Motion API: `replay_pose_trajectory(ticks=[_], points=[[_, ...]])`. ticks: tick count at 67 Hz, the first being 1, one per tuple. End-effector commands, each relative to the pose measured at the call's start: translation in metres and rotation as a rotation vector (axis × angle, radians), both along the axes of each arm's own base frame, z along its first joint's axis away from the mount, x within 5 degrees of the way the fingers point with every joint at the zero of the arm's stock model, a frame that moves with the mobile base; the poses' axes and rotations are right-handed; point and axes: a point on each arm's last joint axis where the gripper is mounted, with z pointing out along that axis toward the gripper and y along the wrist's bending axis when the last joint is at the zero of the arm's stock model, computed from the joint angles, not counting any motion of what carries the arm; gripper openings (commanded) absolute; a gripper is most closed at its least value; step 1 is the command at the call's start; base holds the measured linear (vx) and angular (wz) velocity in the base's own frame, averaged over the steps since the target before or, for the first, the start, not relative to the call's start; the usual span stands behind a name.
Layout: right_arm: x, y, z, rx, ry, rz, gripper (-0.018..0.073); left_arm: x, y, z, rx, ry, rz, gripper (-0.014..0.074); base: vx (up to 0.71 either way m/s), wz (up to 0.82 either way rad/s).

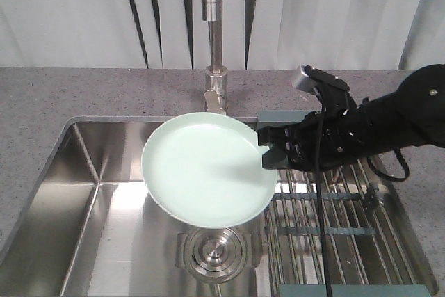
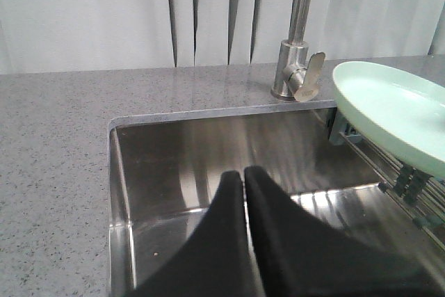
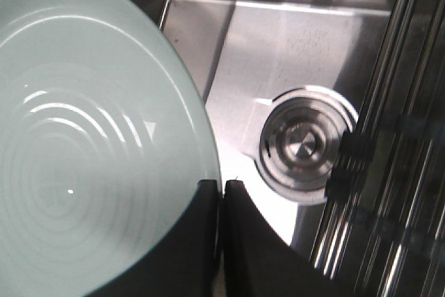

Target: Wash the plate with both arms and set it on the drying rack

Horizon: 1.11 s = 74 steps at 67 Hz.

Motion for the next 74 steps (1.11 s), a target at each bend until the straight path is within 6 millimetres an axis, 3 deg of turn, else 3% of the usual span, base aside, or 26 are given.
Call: replay_pose_trajectory(ticks=[1,7,15,30,41,53,62,74], points=[[0.022,0.001,0.026,0.043,-0.14,-0.07,-0.0001,0.003,0.002,0.012,-0.041,-0.053,0.025,-0.0006,0.0,0.0],[0.034,-0.003,0.035,-0.017,-0.171,-0.062,-0.0001,0.003,0.002,0.012,-0.041,-0.053,0.025,-0.0006,0.0,0.0],[0.032,-0.017,0.048,-0.178,-0.235,-0.06,-0.0001,0.003,0.002,0.012,-0.04,-0.053,0.025,-0.0006,0.0,0.0],[0.003,-0.044,0.087,-0.402,-0.372,-0.077,-0.0001,0.003,0.002,0.012,-0.04,-0.053,0.025,-0.0006,0.0,0.0],[-0.01,-0.062,0.105,-0.587,-0.463,-0.08,-0.0001,0.003,0.002,0.012,-0.04,-0.054,0.025,-0.0006,0.0,0.0],[-0.006,-0.082,0.104,-0.845,-0.452,-0.12,-0.0001,0.003,0.002,0.012,-0.04,-0.054,0.025,-0.0006,0.0,0.0],[0.011,-0.082,0.102,-0.9,-0.444,-0.114,-0.0001,0.003,0.002,0.012,-0.04,-0.054,0.025,-0.0006,0.0,0.0],[0.045,-0.073,0.073,-0.944,-0.354,-0.05,-0.0001,0.003,0.002,0.012,-0.04,-0.054,0.025,-0.0006,0.0,0.0]])
